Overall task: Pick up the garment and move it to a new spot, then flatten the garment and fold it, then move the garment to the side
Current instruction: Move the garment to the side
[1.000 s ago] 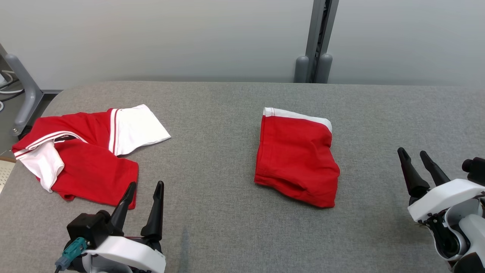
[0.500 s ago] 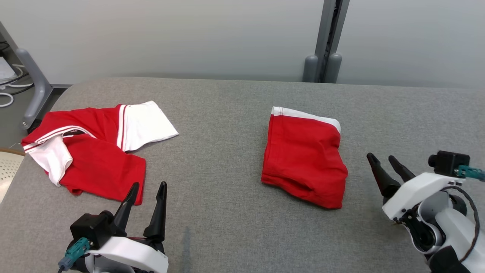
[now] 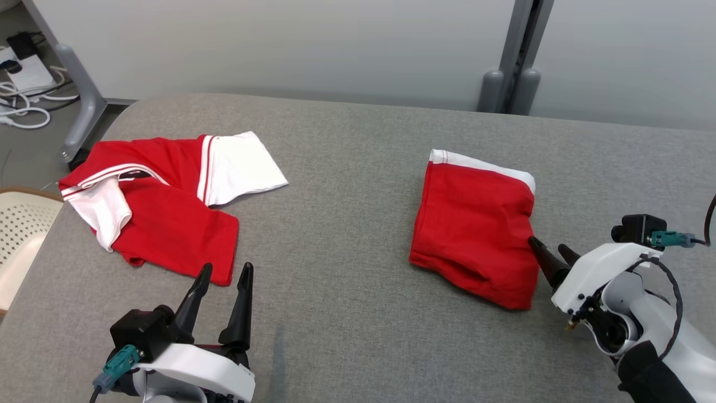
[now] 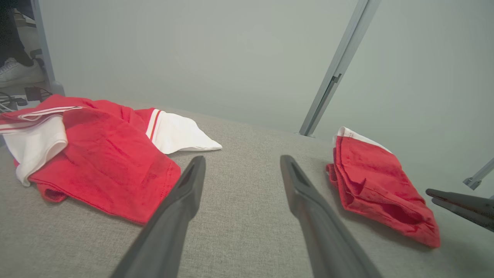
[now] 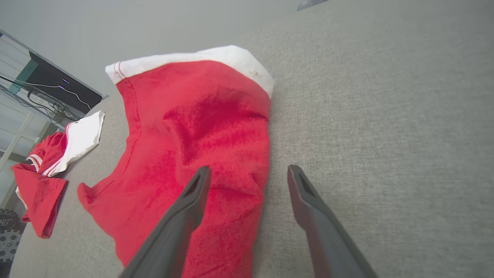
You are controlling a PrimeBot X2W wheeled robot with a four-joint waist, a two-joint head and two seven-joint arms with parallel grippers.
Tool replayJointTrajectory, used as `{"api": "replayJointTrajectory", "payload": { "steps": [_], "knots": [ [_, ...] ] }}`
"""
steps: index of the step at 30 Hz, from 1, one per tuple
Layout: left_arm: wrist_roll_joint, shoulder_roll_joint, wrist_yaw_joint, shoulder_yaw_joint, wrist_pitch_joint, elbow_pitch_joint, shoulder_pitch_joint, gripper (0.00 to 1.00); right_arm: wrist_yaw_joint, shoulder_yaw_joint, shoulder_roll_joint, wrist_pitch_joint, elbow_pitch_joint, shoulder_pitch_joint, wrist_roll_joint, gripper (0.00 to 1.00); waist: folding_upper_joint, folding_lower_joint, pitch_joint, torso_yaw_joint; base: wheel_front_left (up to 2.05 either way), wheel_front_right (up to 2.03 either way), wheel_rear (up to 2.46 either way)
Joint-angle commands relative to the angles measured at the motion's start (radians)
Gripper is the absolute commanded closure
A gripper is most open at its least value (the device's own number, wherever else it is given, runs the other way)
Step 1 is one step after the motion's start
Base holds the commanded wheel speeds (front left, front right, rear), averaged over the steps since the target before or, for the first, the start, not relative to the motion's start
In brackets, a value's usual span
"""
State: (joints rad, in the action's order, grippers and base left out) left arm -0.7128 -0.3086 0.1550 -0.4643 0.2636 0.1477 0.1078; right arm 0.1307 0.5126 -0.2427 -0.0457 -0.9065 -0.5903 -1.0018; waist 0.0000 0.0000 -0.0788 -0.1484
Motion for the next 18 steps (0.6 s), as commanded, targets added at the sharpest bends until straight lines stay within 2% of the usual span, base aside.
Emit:
{"api": "replayJointTrajectory", "payload": {
  "steps": [1,12,18],
  "knots": [
    [0.005,-0.005,-0.005,0.004,0.002,0.002,0.015,0.00,0.000,-0.002,0.004,-0.005,-0.020,-0.022,-0.009,0.00,0.0000,0.0000,-0.011,-0.012,0.00,0.00,0.00],
    [0.013,0.010,-0.016,0.004,0.002,0.014,0.043,0.00,0.000,-0.029,0.019,-0.059,-0.218,-0.118,-0.051,0.00,0.0000,0.0000,-0.058,-0.064,0.00,0.00,0.00],
    [0.019,0.014,-0.020,0.004,0.002,0.020,0.050,0.00,0.000,-0.036,0.042,-0.095,-0.248,-0.134,-0.087,0.00,0.0000,0.0000,-0.070,-0.086,0.00,0.00,0.00]
  ]
}}
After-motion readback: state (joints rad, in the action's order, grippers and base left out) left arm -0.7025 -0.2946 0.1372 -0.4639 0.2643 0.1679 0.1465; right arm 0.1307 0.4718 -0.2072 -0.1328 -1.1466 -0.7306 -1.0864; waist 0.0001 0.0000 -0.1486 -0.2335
